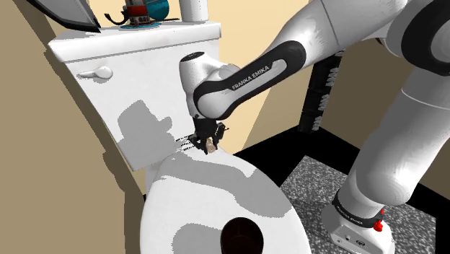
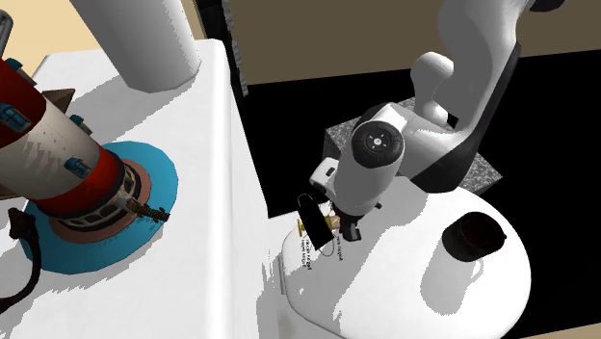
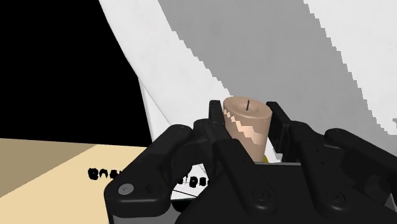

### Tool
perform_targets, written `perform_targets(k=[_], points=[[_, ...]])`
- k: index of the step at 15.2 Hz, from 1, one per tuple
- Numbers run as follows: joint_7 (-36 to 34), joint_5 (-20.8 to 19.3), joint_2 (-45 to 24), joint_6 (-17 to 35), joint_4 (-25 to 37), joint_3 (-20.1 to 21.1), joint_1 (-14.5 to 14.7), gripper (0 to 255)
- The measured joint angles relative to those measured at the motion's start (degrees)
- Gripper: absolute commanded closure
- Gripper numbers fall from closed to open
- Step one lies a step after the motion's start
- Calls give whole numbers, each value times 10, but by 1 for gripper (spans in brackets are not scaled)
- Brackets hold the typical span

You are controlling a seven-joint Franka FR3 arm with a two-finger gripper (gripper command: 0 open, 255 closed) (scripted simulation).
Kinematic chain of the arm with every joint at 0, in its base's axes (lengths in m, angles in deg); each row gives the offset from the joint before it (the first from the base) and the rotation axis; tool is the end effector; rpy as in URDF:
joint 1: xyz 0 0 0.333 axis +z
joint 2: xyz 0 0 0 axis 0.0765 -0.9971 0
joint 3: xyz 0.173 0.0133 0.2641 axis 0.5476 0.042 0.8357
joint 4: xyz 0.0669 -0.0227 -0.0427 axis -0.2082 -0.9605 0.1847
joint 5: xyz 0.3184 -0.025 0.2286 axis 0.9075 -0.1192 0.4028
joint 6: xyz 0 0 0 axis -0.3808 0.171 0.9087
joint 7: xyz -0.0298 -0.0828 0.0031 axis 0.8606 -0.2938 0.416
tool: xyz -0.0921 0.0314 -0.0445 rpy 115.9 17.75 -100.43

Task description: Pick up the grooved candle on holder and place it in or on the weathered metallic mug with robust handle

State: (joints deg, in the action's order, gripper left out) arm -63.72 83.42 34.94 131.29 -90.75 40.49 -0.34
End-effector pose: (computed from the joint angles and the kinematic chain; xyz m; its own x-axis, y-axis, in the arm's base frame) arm 0.4756 0.2197 0.3987 0.9609 -0.2770 -0.0069 -0.2762 -0.9595 0.0553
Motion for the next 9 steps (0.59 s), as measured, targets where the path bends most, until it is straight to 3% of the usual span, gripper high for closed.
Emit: perform_targets(k=[9], points=[[11, 11, 27, -66, 42, -3, -1, 255]])
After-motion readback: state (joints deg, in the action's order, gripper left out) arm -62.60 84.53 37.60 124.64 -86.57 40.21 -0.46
